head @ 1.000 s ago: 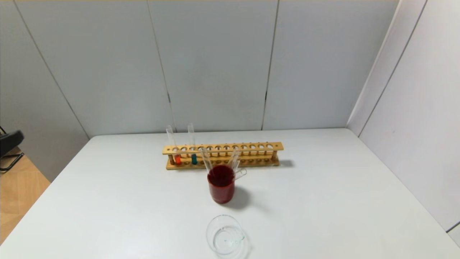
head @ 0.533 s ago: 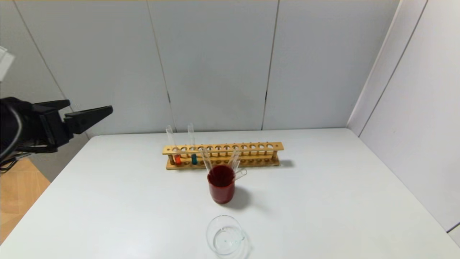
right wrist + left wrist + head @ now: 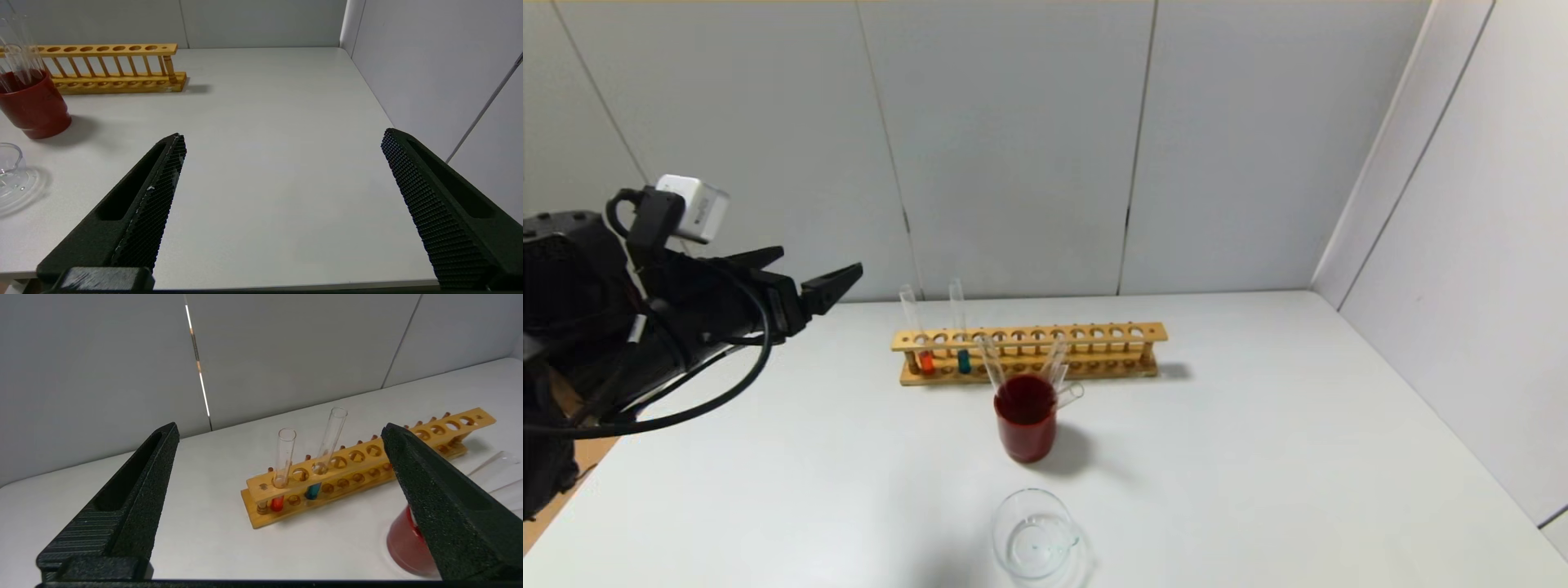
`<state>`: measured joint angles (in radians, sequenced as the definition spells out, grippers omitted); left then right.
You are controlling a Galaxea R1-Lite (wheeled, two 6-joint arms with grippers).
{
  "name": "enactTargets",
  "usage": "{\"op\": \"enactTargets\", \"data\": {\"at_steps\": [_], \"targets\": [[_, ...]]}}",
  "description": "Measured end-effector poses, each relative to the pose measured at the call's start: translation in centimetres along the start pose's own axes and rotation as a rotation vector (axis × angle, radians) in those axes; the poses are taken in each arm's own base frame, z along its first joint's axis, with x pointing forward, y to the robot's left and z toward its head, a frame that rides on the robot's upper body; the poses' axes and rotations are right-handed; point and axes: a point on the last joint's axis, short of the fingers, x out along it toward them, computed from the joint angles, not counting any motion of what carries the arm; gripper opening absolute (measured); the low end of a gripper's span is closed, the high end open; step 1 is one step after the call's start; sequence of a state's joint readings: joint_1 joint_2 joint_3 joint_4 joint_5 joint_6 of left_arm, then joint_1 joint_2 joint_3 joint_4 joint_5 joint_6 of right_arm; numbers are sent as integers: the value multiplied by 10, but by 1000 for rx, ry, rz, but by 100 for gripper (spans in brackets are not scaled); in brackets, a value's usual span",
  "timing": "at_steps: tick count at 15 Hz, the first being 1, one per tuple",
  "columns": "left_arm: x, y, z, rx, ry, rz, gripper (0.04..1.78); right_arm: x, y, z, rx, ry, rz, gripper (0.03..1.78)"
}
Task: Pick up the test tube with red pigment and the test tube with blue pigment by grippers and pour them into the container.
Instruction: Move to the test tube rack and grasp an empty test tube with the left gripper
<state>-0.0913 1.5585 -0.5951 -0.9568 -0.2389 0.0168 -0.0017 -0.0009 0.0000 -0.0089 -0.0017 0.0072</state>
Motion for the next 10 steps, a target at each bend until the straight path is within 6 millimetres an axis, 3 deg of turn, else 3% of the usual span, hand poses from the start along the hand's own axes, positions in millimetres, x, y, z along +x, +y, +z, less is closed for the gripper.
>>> {"op": "enactTargets", "data": {"at_steps": [10], "targets": [[53,2,-81,4,39,-32,175,0,0,0,0,0,0,174]]}}
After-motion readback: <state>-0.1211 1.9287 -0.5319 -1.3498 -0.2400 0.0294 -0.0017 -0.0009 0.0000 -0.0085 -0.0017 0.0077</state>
